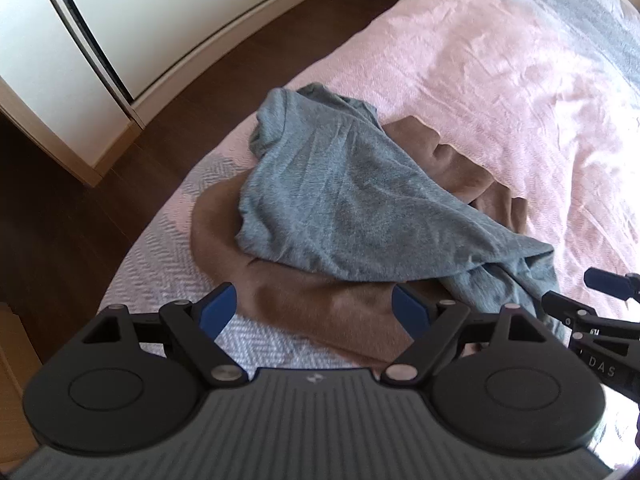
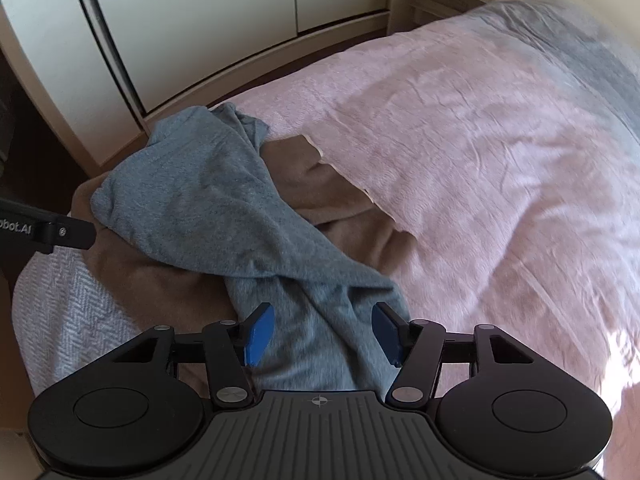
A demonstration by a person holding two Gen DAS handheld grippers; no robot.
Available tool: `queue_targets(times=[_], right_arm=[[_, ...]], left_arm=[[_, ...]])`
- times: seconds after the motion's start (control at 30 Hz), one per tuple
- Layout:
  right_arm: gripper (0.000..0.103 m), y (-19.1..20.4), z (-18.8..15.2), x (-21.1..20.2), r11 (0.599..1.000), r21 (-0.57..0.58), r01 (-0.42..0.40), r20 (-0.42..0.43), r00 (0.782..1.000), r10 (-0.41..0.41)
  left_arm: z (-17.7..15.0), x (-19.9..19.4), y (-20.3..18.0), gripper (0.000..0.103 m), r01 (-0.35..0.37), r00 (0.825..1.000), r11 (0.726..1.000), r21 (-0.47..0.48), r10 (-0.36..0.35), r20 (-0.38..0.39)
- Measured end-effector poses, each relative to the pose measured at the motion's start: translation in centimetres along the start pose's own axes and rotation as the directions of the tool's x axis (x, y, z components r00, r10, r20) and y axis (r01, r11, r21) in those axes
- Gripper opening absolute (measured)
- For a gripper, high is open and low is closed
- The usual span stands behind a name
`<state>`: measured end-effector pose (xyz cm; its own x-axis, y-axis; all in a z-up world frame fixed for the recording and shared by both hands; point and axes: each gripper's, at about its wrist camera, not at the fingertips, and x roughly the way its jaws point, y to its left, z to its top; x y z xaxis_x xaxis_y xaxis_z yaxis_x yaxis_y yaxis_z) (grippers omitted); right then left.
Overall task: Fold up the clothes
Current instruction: 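Close the right gripper on the grey T-shirt and lift it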
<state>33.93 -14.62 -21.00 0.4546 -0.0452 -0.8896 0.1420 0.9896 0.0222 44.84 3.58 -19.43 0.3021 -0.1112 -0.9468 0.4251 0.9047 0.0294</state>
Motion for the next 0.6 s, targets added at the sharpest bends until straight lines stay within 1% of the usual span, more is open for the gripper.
queue_targets(times=[0.2,0.27,0.37,0.4,0.43,0.47,0.5,0.53,0.6], right_arm=[[0.059,0.8,1.0,3.1,0.989,-0.148,0.023,0.009,1.0,-0.022],[0.059,1.3,1.2,4.2,0.975,-0.218,0.033,0.012,0.999,-0.031],[0.059,2.2,1.0,5.9,0.943,-0.329,0.045,0.003,0.999,-0.046],[0.053,2.5,0.8,6.6,0.929,-0.367,0.051,-0.005,0.998,-0.056],[0.043,2.8,0.6,7.2,0.915,-0.399,0.056,-0.013,0.998,-0.066],[0.025,3.0,0.4,7.7,0.907,-0.418,0.056,-0.024,0.997,-0.073],[0.019,3.1,0.2,8.1,0.9,-0.432,0.055,-0.032,0.997,-0.076],[0.016,3.0,0.0,8.2,0.902,-0.429,0.047,-0.028,0.998,-0.065],[0.004,2.6,0.1,7.5,0.918,-0.395,0.039,-0.001,0.999,-0.043]], left_arm=[[1.8,3.1,-0.2,0.082,0.004,0.999,1.0,0.007,-0.004,-0.037],[2.2,3.8,-0.2,0.082,0.005,0.999,1.0,0.005,-0.005,-0.042],[2.7,4.6,-0.1,0.082,0.001,0.999,1.0,0.0,-0.001,-0.05],[2.8,4.8,-0.1,0.082,0.0,0.999,1.0,-0.002,0.0,-0.052],[2.9,4.8,0.0,0.082,-0.002,0.999,1.0,-0.005,0.002,-0.052],[2.9,4.7,0.1,0.082,-0.004,0.999,1.0,-0.008,0.004,-0.052],[2.9,4.7,0.2,0.082,-0.007,0.999,1.0,-0.01,0.007,-0.051],[2.9,4.5,0.3,0.082,-0.011,0.999,1.0,-0.014,0.01,-0.048],[2.8,4.0,0.7,0.082,-0.018,0.999,1.0,-0.023,0.017,-0.04]])
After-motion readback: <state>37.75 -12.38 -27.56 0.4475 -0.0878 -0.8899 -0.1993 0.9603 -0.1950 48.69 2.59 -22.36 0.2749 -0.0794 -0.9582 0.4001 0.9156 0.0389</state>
